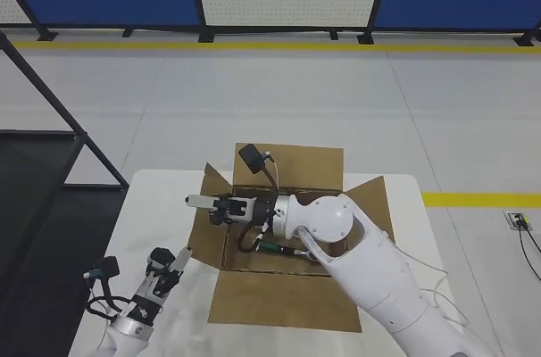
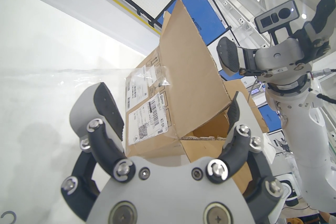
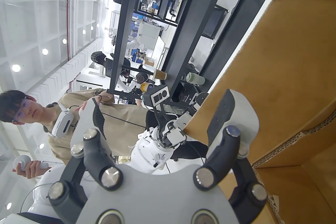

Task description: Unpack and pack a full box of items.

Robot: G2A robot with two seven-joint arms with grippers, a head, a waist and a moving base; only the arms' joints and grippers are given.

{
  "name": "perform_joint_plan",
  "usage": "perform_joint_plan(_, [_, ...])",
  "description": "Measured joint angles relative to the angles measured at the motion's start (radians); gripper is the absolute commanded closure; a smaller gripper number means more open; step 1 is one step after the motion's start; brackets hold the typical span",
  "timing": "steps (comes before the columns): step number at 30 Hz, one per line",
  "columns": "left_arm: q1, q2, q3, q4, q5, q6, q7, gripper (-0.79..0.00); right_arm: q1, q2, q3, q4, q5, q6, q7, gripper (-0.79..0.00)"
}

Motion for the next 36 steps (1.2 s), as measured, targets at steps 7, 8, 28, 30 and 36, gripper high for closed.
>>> perform_joint_plan(7, [-0.011,0.000,0.001,0.014,-0.008,0.039,-0.012,-0.785,-0.018,0.004,0.027,-0.011,-0.005,-0.021,0.005,-0.785])
perform_joint_plan(8, [-0.014,0.000,0.003,0.016,-0.002,0.047,-0.016,-0.785,-0.022,0.005,0.032,-0.016,-0.007,-0.025,0.005,-0.785])
perform_joint_plan(28, [-0.029,-0.005,0.040,0.065,0.111,0.211,0.003,-0.785,-0.276,0.066,0.201,-0.295,-0.100,-0.094,-0.001,-0.785])
perform_joint_plan(30, [-0.035,-0.005,0.043,0.076,0.117,0.227,0.007,-0.785,-0.288,0.070,0.211,-0.302,-0.105,-0.094,0.003,-0.785])
perform_joint_plan(36, [-0.055,-0.007,0.057,0.109,0.128,0.248,-0.007,-0.785,-0.314,0.080,0.227,-0.334,-0.188,-0.085,-0.029,-0.785])
